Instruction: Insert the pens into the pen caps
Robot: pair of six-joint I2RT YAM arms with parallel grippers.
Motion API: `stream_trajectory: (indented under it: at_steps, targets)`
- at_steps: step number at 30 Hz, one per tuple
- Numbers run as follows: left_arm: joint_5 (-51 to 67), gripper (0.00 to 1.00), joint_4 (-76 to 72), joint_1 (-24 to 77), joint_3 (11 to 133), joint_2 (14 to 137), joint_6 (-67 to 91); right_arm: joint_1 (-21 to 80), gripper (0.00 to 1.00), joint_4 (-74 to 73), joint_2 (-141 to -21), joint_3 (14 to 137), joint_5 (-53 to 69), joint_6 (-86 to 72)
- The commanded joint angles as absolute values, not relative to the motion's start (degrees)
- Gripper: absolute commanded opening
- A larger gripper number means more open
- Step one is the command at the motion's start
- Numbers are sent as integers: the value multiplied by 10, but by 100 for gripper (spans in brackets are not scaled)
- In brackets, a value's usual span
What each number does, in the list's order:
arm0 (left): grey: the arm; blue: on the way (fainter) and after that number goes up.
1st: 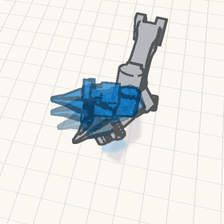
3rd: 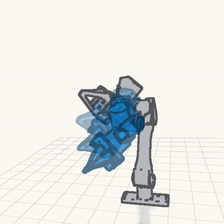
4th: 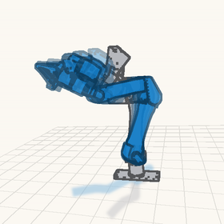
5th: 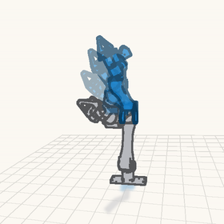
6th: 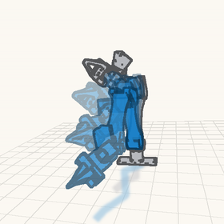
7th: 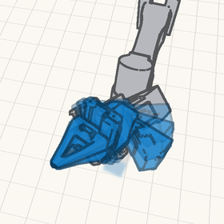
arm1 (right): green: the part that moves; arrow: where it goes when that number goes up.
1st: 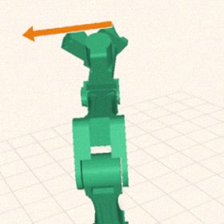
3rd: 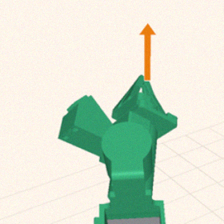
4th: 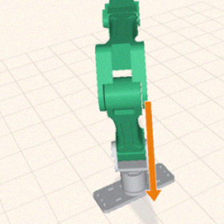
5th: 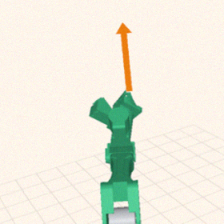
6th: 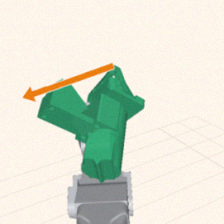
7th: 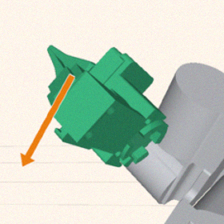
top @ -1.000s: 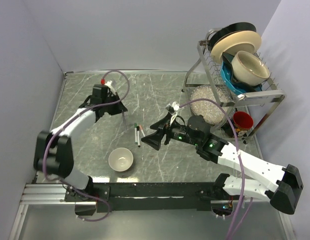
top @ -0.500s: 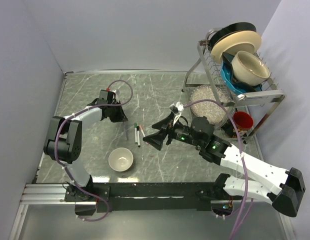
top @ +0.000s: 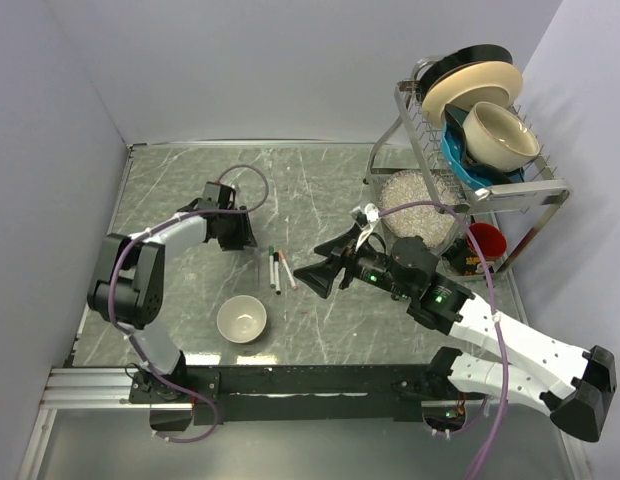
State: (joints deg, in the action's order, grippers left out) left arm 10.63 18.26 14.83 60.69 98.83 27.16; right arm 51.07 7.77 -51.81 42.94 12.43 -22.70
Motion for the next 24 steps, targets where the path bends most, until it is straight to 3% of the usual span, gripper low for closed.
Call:
stream_trajectory:
  at_steps: [1, 6, 10, 14, 24]
  targets:
    - [114, 55, 188, 150, 632, 890, 259, 512, 100, 66, -497, 446, 98, -229]
    - [183, 67, 157, 149, 601, 782, 233, 512, 100, 40, -478, 447, 62, -238]
    - [293, 75, 67, 149, 510, 647, 242, 512, 100, 30, -463, 443, 18, -256]
    - [367, 95, -26, 150, 428, 539, 263, 512, 100, 4, -462, 452, -40, -285]
    - [362, 99, -43, 150, 342, 362, 269, 512, 100, 18, -452, 434, -89, -310]
